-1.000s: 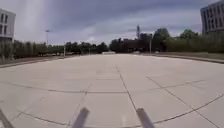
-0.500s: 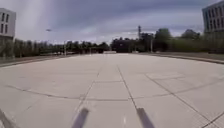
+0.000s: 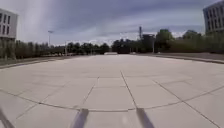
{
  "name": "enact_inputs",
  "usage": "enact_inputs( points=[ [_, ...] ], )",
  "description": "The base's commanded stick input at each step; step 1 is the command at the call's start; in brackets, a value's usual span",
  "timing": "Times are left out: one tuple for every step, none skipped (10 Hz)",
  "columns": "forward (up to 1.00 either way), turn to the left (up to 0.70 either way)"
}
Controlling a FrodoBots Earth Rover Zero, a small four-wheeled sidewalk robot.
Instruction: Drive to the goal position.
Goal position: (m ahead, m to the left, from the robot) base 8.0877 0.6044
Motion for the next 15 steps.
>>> enact_inputs(
  points=[
    [0.50,0.00],
    [0.50,0.00],
    [0.50,0.00],
    [0.50,0.00],
    [0.50,0.00],
    [0.50,0.00],
    [0.50,0.00],
    [0.50,0.00],
    [0.50,0.00],
    [0.50,0.00],
    [0.50,0.00],
    [0.50,0.00],
    [0.50,0.00],
    [0.50,0.00],
    [0.50,0.00]
  ],
)
